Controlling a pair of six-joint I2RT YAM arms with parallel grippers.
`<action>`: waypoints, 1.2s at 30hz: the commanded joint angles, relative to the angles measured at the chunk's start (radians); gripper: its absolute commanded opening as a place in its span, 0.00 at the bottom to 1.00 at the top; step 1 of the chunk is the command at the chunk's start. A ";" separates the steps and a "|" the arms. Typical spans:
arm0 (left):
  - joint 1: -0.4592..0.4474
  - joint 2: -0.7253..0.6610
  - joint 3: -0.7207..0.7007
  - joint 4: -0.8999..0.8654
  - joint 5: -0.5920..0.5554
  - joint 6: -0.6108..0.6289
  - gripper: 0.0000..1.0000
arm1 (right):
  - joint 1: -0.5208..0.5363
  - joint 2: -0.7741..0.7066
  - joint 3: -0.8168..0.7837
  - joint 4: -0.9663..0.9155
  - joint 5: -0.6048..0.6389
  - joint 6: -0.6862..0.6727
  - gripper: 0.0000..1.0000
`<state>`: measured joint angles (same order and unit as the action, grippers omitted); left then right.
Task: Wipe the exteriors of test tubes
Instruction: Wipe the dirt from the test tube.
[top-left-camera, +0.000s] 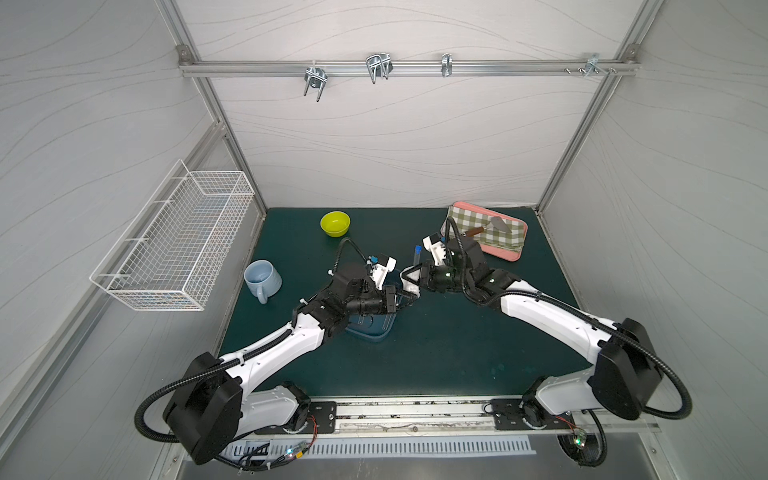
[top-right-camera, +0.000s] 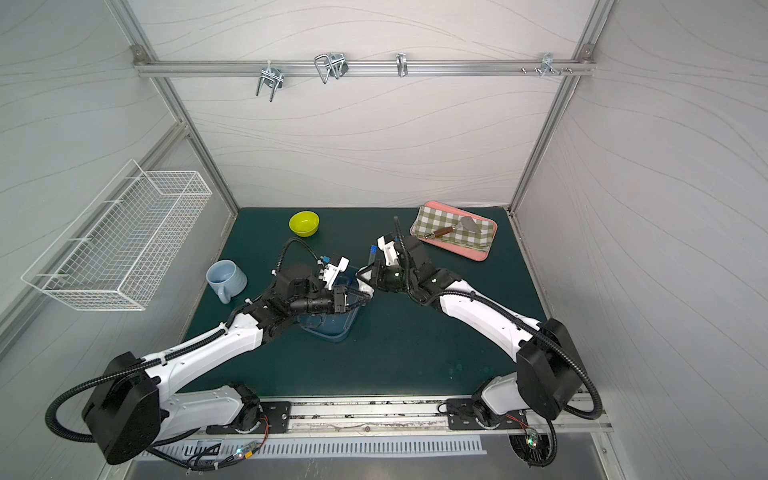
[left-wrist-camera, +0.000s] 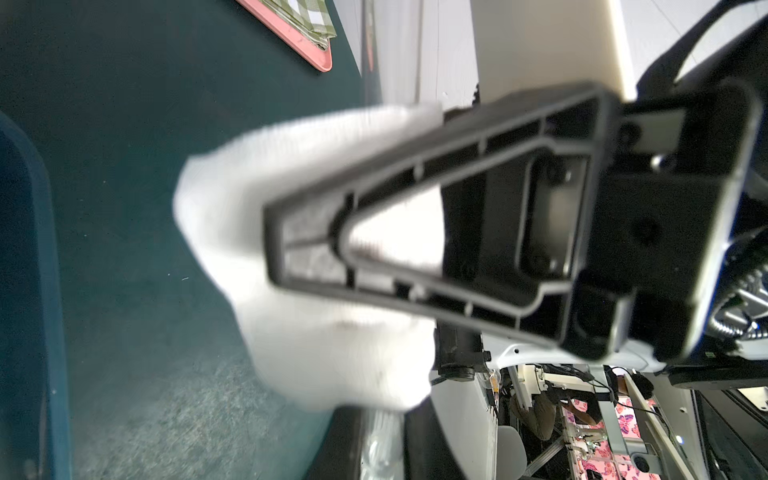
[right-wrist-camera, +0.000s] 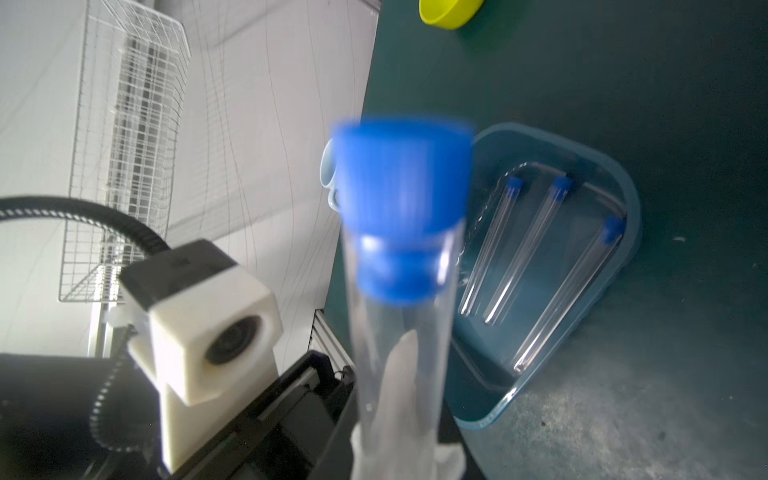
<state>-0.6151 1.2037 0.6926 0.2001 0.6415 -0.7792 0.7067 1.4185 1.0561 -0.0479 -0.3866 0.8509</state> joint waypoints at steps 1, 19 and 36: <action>0.009 -0.026 0.013 0.058 0.002 -0.005 0.05 | -0.071 0.047 0.092 -0.011 -0.009 -0.036 0.20; 0.009 -0.026 0.018 0.059 -0.002 -0.006 0.05 | 0.002 -0.045 -0.030 -0.007 0.028 -0.006 0.21; 0.011 -0.036 0.023 0.053 -0.009 -0.001 0.05 | 0.011 -0.040 -0.022 0.026 -0.008 0.017 0.21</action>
<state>-0.6147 1.1851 0.6914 0.2077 0.6449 -0.7788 0.6773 1.4208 1.0767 -0.0166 -0.4191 0.8482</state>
